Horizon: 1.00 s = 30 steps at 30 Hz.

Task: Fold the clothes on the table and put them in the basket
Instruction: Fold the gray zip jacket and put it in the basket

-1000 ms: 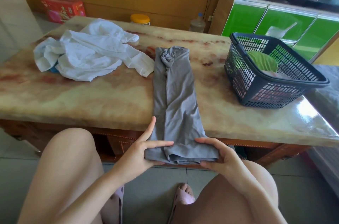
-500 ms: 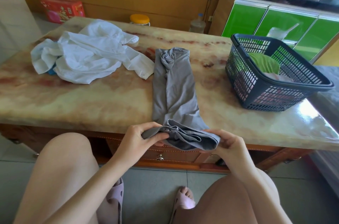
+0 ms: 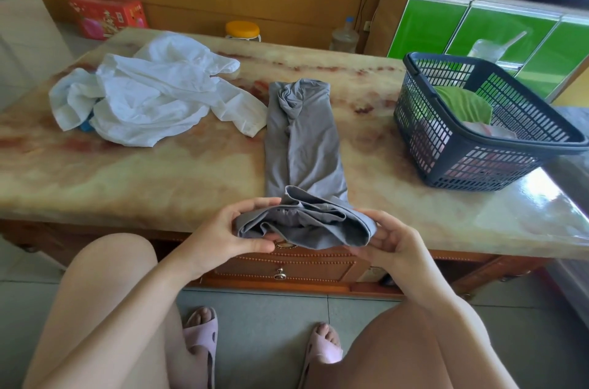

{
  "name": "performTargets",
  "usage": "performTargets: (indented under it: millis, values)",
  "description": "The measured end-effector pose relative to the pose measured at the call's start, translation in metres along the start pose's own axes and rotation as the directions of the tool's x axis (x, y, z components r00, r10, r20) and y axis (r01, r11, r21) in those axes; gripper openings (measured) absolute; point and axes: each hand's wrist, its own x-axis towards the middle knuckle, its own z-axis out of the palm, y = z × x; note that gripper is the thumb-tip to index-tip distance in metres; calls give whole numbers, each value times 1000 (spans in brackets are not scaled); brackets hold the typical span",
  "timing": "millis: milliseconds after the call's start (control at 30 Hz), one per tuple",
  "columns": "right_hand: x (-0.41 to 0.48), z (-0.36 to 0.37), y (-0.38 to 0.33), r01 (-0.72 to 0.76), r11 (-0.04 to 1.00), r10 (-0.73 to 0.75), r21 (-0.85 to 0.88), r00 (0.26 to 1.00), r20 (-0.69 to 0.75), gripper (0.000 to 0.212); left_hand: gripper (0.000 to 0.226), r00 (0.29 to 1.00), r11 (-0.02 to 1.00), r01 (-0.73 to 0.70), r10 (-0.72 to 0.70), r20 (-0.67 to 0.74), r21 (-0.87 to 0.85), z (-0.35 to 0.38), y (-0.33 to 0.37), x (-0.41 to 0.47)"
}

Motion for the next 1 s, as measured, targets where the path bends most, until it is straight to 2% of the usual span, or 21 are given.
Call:
performTargets:
  millis: [167, 300, 433, 533, 633, 733, 867, 1000]
  values:
    - [5, 3, 0, 61, 996, -67, -71, 994, -90, 36, 48, 999, 999, -34, 34, -4, 10, 2, 1, 0]
    - [8, 7, -1, 67, 998, -69, -18, 981, -184, 24, 31, 999, 980, -35, 31, -26, -194, 6, 1, 1]
    - [17, 10, -5, 78, 997, -71, 14, 962, -265, 13, 29, 994, 981, -70, 53, -99, -180, 10, 3, 9]
    - [33, 13, -10, 102, 994, -109, -39, 946, -306, 10, 23, 977, 983, -102, 69, -201, -153, 12, 8, 21]
    - [58, 12, -4, 73, 992, -107, -102, 917, -384, 17, 17, 957, 986, -103, 63, -285, -131, 10, 8, 41]
    - [85, 7, 11, -1, 982, -78, -187, 907, -414, 12, 13, 938, 993, -53, 12, -346, -110, 4, 2, 65]
    - [109, 6, 28, -71, 973, -38, -219, 889, -457, 42, 35, 870, 980, 152, -72, -489, 126, -6, -17, 97]
    - [117, 6, 35, -121, 937, -41, -327, 894, -446, 53, 43, 857, 919, 279, -106, -505, 279, -11, -26, 118]
